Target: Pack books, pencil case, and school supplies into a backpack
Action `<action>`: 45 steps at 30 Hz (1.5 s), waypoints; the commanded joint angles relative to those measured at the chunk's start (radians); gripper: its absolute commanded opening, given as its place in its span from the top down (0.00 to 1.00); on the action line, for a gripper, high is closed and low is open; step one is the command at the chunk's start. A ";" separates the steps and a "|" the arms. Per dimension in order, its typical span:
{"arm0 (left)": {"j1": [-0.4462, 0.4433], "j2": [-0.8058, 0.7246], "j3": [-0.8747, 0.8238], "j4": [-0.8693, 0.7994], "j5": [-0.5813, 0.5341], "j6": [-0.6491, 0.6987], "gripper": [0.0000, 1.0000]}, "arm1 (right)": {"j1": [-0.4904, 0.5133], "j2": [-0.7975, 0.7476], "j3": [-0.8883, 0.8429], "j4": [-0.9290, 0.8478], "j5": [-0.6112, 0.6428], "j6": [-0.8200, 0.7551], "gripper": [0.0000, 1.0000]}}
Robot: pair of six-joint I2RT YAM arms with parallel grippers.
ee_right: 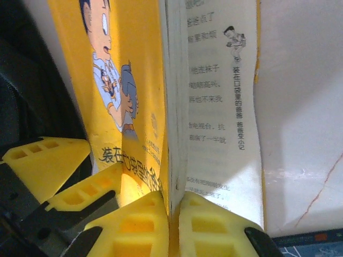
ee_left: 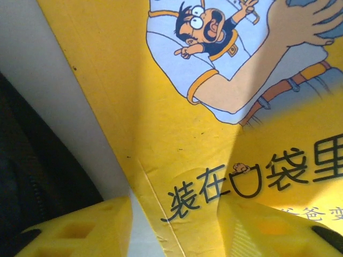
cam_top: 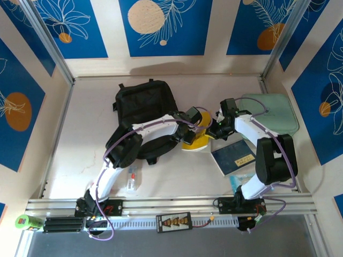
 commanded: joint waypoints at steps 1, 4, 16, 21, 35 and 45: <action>0.018 -0.062 0.033 -0.082 0.020 0.078 0.48 | -0.011 -0.074 -0.004 0.014 -0.008 -0.008 0.93; 0.047 -0.149 0.052 -0.080 0.066 0.092 0.42 | -0.034 -0.132 -0.035 0.066 -0.046 -0.005 0.94; 0.260 -0.472 -0.134 0.100 0.350 -0.092 0.21 | -0.073 -0.382 -0.097 0.259 -0.280 0.031 0.96; 0.349 -0.565 -0.322 0.310 0.551 -0.209 0.09 | -0.065 -0.431 -0.108 0.389 -0.446 0.081 0.96; 0.386 -0.578 -0.434 0.497 0.723 -0.343 0.09 | 0.089 -0.352 -0.095 0.659 -0.661 0.163 0.96; 0.407 -0.606 -0.452 0.562 0.768 -0.378 0.29 | 0.066 -0.310 -0.089 0.574 -0.609 0.134 0.96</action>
